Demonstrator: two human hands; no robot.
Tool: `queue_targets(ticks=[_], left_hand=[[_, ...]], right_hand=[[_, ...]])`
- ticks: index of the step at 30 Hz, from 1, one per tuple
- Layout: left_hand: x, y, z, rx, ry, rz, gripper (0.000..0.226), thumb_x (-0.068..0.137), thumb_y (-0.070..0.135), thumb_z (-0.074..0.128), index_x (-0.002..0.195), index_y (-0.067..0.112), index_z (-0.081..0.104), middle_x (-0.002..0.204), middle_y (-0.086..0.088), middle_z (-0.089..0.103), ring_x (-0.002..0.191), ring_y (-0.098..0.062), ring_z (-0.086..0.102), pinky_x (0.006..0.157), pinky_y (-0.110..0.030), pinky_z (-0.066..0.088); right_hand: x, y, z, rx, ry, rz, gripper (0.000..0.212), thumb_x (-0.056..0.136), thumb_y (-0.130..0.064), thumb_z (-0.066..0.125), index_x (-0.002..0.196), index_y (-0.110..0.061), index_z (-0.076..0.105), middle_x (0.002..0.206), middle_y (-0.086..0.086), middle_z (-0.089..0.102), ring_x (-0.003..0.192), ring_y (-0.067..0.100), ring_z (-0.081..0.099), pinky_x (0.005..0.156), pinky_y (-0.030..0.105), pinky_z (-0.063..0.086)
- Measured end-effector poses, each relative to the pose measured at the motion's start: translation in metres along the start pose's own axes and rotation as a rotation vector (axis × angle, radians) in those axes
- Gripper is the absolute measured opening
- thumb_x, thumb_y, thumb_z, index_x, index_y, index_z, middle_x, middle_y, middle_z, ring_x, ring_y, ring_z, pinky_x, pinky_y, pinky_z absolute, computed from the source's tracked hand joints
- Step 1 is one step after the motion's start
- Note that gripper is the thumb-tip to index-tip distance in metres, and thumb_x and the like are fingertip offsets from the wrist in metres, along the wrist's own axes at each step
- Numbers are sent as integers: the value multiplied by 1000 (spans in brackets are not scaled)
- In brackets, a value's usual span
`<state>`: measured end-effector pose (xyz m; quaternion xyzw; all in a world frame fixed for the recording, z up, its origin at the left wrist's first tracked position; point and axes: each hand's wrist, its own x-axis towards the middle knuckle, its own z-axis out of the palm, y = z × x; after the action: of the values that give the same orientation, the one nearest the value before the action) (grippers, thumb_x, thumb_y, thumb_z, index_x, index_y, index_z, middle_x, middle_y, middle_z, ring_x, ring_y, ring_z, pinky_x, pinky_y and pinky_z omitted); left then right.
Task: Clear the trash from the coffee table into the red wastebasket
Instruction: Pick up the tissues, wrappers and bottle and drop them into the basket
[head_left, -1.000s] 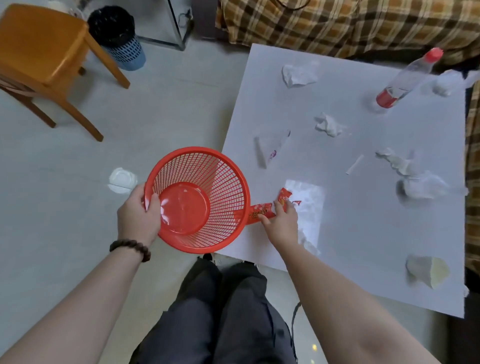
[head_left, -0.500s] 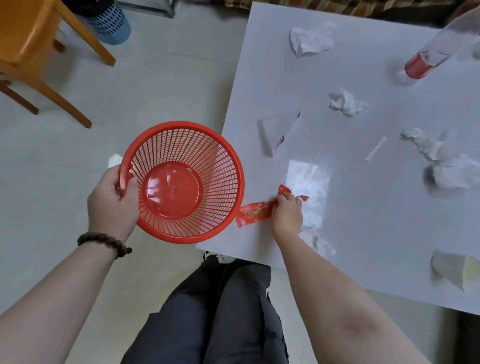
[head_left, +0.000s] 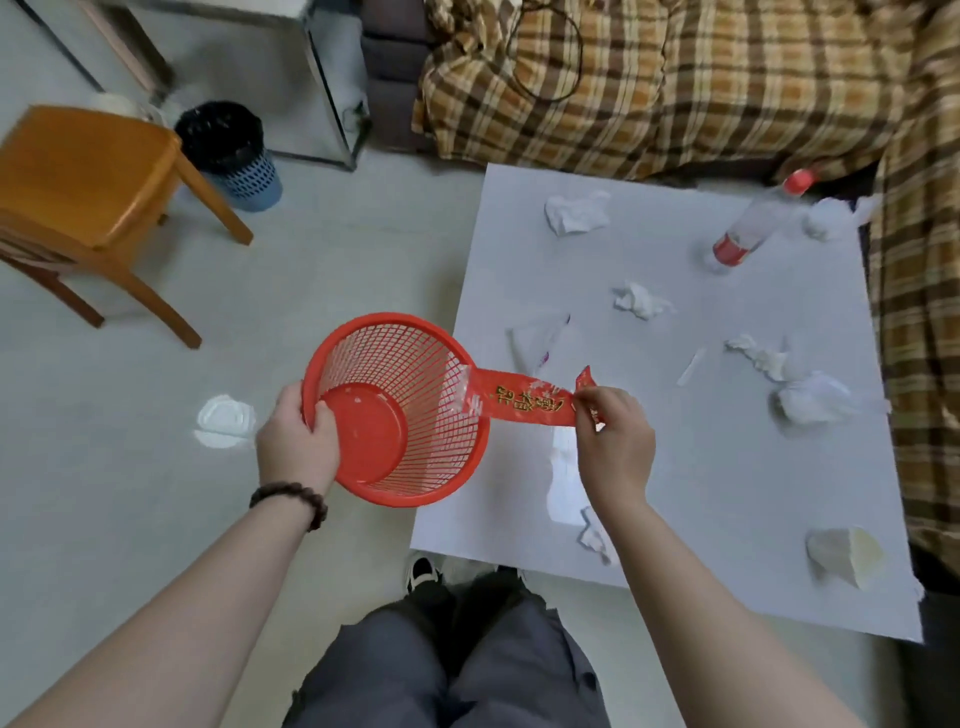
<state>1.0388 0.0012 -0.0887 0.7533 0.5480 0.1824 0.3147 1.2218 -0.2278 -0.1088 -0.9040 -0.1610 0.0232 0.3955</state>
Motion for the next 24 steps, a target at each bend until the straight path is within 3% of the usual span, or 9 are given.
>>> queue_targets(ticks=[2, 7, 10, 12, 15, 18, 24], left_hand=[[-3, 13, 1, -18, -45, 27, 15, 88, 14, 50, 99, 10, 59, 75, -5, 58, 73, -29, 56, 64, -31, 40], [-18, 40, 4, -109, -102, 130, 14, 88, 13, 51, 96, 16, 61, 73, 1, 61, 67, -20, 55, 58, -24, 38], [-21, 44, 5, -141, -114, 133, 13, 90, 15, 50, 96, 21, 60, 71, 10, 59, 62, -5, 55, 50, -10, 35], [-21, 43, 5, -150, -122, 128, 15, 90, 16, 50, 99, 20, 61, 75, 7, 61, 65, -7, 56, 56, -19, 39], [-20, 41, 9, -154, -149, 103, 15, 90, 16, 49, 99, 20, 61, 77, 7, 61, 67, -5, 55, 57, -19, 38], [-21, 41, 17, -140, -178, 66, 15, 91, 18, 47, 98, 20, 60, 79, 7, 62, 68, 2, 55, 52, -13, 36], [-37, 52, 44, -113, -142, 40, 17, 91, 18, 47, 101, 19, 60, 79, 8, 60, 67, 2, 53, 54, -16, 37]], right_hand=[[0, -28, -5, 6, 6, -120, 8, 83, -8, 67, 86, -14, 71, 86, 1, 69, 80, 21, 60, 67, 18, 34], [-8, -77, 13, -103, -128, -341, 6, 82, -6, 66, 85, -7, 71, 86, 8, 71, 80, 29, 60, 70, 34, 46], [-10, -83, 30, -226, -287, -251, 13, 87, -10, 57, 93, -7, 68, 97, 8, 69, 91, 32, 59, 76, 37, 46], [-10, -82, 36, -270, -364, -205, 23, 91, -14, 54, 111, -11, 66, 115, 7, 66, 107, 30, 56, 88, 38, 44], [-10, -75, 33, -227, -380, -147, 36, 93, -25, 55, 128, -15, 59, 134, 4, 58, 125, 25, 48, 104, 39, 38], [-12, -60, 17, -179, -336, -109, 40, 89, -26, 62, 127, -16, 59, 132, 3, 59, 124, 23, 49, 104, 37, 39], [-19, 4, -29, -90, -285, 32, 37, 87, -22, 65, 124, -20, 59, 125, 0, 60, 118, 19, 52, 97, 29, 40]])
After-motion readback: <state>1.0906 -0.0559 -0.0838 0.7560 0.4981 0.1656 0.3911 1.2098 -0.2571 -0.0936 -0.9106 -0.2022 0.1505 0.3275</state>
